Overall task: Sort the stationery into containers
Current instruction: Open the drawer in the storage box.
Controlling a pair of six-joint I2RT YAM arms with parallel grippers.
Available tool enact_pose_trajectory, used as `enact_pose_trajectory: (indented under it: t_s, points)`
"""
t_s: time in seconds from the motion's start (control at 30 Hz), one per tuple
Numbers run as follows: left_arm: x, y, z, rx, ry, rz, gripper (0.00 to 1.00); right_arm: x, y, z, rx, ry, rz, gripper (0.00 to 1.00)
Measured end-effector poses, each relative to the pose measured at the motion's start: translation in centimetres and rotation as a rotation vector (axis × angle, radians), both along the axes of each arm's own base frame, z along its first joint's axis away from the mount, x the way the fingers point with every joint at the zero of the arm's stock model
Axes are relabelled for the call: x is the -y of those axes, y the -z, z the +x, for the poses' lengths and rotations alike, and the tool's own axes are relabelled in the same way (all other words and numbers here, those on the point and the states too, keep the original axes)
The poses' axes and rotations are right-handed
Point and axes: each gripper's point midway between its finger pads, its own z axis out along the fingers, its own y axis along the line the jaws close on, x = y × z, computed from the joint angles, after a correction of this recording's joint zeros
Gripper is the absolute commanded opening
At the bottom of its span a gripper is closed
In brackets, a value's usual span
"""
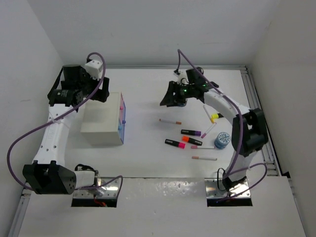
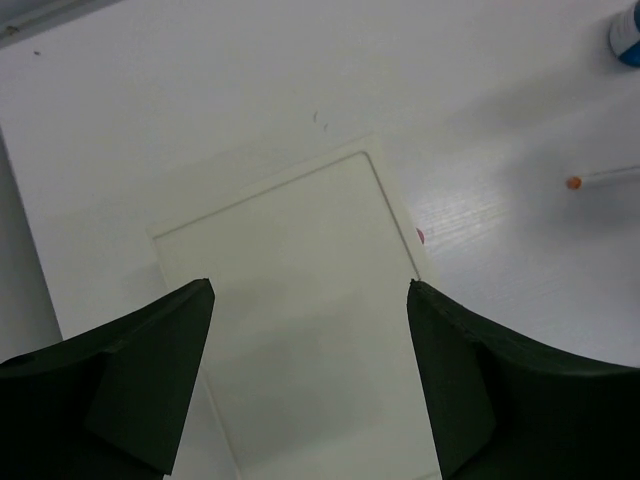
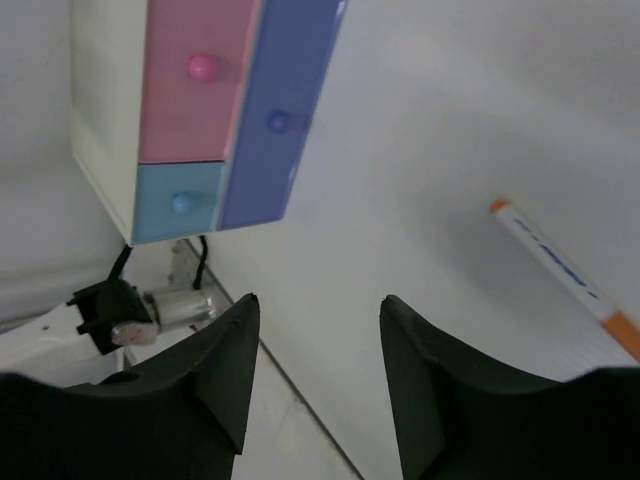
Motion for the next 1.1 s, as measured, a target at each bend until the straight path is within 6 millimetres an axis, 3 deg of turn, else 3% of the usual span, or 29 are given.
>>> enact_pose_trajectory:
  t_s: [0.1,0.23,0.5,0.77,1.03,1.1]
  points:
    - [0.1,2.0,-0.9,-0.062,0.012,0.005,0.84,-3.7,0.9,-0.1,-0.060,-0.037,0.051,0.38]
    - [0.0,4.3,-2.2,-0.143,0.024,0.022,0.89,-8.5,2.9,-0.7,-0.171,-0.071,0.122,0.32]
    - [0.0,4.8,-3.0,-0.159,0.046,0.040,0.91,-15.3,8.1,-1.7,-0.399,-0.075,0.238,0.30]
    - [0.6,5.9,-3.3,-0.198,0.083,0.022,0.88,-18.2,11.0,-1.1,-0.510,-0.054,0.370,0.30]
    - [1.3,8.6,-3.4,-0.269,0.116,-0.028,0.87,-20.1,12.0,-1.6,-0.523,-0.081,0.447,0.31]
    - [1.3,9.3,-3.6,-0.285,0.113,-0.043,0.87,-20.5,12.0,-1.9,-0.524,-0.090,0.456,0.36]
